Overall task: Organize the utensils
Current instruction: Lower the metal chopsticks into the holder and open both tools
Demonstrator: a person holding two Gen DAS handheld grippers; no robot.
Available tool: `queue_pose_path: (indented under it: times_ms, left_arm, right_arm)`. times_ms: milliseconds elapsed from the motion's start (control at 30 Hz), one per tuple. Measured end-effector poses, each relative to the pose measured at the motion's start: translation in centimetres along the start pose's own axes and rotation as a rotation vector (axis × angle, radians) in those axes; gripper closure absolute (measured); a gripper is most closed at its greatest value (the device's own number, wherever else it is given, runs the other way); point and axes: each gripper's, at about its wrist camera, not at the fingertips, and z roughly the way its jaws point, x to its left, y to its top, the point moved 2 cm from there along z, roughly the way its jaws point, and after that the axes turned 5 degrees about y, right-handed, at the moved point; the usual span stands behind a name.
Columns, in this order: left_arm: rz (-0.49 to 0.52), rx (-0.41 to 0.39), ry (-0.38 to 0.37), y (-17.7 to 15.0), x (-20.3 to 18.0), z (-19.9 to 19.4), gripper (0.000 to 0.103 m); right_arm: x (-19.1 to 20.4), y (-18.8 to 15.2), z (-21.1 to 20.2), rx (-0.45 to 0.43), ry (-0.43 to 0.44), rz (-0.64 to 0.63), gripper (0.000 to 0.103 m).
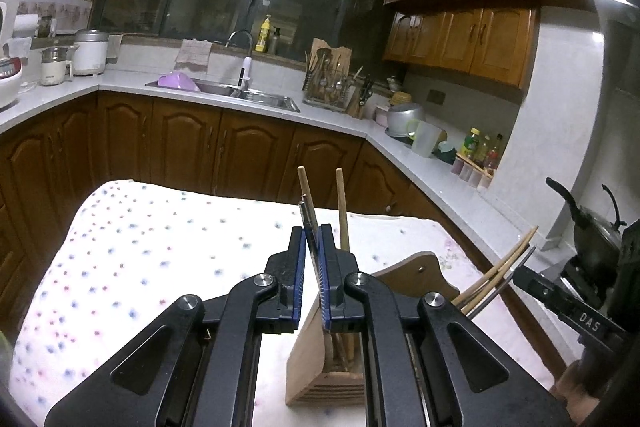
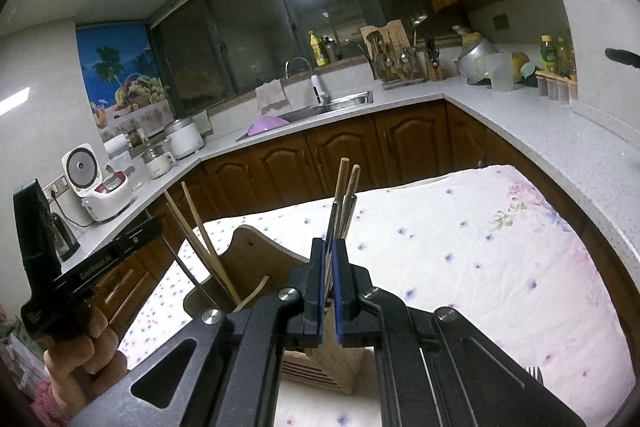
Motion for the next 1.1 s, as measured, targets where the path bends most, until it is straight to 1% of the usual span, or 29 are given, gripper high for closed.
queue_pose_path:
  times_ms: [300, 433, 533, 633, 667, 700, 733, 767, 800, 833, 900, 933, 1000, 1033, 1067, 1100]
  left_arm:
    - [0.008, 0.006, -0.006, -0.3, 0.1, 0.1, 0.097]
    - [0.005, 0.013, -0.01, -0.3, 0.3, 0.1, 0.097]
    - [0.005, 0.016, -0.01, -0.3, 0.3, 0.0, 0.097]
    - [0.01, 0.02, -0.001, -0.2, 0.3, -0.1, 0.093]
    - [0.009, 0.021, 0.003, -0.2, 0.4, -0.2, 0.089]
    - [0.005, 0.021, 0.007, -0.3, 0.6, -0.3, 0.082]
    - [0.0, 0.021, 0.01, -0.2, 0.8, -0.3, 0.079]
    - [-0.004, 0.021, 0.016, -0.3, 1.0, -0.4, 0.072]
    - [-0.008, 0.022, 0.021, -0.4, 1.2, -0.5, 0.066]
    - [-0.012, 0.024, 0.024, -0.5, 1.4, -0.6, 0.064]
    - [-0.018, 0.026, 0.032, -0.7, 1.7, -0.9, 0.055]
    - [-0.02, 0.027, 0.036, -0.7, 1.8, -1.1, 0.053]
    - [-0.023, 0.028, 0.042, -0.9, 2.0, -1.4, 0.042]
    - [-0.022, 0.026, 0.049, -1.0, 2.1, -1.7, 0.039]
    - [-0.02, 0.024, 0.059, -1.1, 2.2, -2.1, 0.033]
    - [-0.019, 0.024, 0.069, -1.3, 2.3, -2.3, 0.023]
  right_arm:
    - [-0.6, -0.6, 0.4, 0.008, -0.003, 0.011, 0.1]
    - [-0.6, -0.6, 0.3, 0.013, 0.009, 0.012, 0.099]
    - [-0.7, -0.4, 0.2, 0.015, 0.019, 0.015, 0.095]
    - [-0.9, -0.2, -0.3, -0.005, 0.024, 0.021, 0.094]
    - [-0.8, -0.2, -0.5, -0.012, 0.02, 0.02, 0.092]
    - [-0.7, -0.1, -0.6, -0.017, 0.019, 0.02, 0.087]
    - [-0.8, 0.0, -0.7, -0.023, 0.021, 0.021, 0.079]
    - [-0.8, 0.1, -0.9, -0.029, 0.021, 0.024, 0.06]
    - [-0.9, 0.1, -1.2, -0.038, 0.026, 0.027, 0.048]
    - [-0.8, 0.2, -1.3, -0.043, 0.026, 0.029, 0.046]
    - [-0.8, 0.2, -1.5, -0.045, 0.022, 0.033, 0.045]
    - [-0.9, 0.2, -1.5, -0.045, 0.025, 0.036, 0.043]
    - [-0.8, 0.3, -1.7, -0.046, 0.029, 0.042, 0.031]
    - [-0.8, 0.2, -1.8, -0.048, 0.03, 0.04, 0.029]
    - [-0.8, 0.3, -1.7, -0.046, 0.032, 0.036, 0.026]
    - [-0.7, 0.2, -1.8, -0.045, 0.037, 0.032, 0.022]
